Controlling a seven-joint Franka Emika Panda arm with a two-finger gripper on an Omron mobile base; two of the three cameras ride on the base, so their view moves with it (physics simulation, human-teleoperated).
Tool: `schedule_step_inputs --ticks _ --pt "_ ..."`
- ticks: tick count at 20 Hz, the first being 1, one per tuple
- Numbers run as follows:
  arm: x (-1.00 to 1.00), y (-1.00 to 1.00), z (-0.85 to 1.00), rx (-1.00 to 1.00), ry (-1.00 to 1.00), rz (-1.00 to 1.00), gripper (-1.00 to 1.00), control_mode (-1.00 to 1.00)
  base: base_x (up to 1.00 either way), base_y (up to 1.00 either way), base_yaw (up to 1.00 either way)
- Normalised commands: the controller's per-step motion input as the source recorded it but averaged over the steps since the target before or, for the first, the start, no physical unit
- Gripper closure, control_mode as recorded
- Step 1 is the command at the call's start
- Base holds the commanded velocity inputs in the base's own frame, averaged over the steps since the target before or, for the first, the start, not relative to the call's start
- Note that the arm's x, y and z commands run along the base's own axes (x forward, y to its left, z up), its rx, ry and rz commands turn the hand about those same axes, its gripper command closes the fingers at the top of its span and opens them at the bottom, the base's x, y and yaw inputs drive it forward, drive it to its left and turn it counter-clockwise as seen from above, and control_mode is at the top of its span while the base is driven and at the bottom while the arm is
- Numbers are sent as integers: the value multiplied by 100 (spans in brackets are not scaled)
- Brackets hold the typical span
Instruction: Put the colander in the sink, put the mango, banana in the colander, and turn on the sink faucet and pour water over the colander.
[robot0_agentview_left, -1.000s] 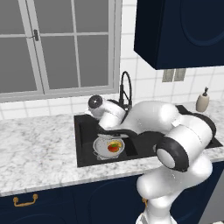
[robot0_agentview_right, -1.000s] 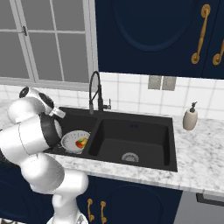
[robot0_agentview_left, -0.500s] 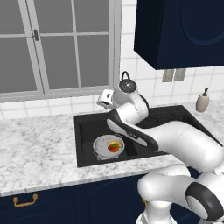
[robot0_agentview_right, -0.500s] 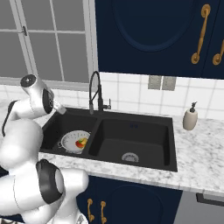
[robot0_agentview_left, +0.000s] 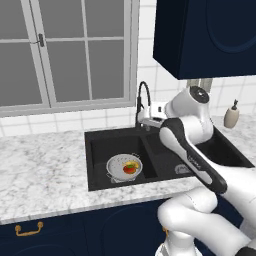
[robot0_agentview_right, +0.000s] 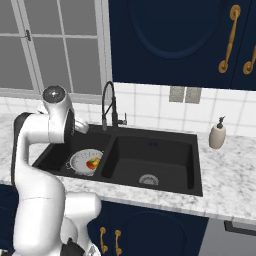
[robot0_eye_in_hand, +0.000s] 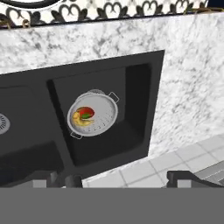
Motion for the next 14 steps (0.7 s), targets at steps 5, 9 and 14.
schedule_step_inputs --ticks 5,9,14 --pt "-38 -78 29 0 0 27 -100 -100 0 0 0" --pt "-3 -70 4 9 -10 11 -100 -100 0 0 0" --pt "7 -44 0 19 -9 2 -100 -100 0 0 0"
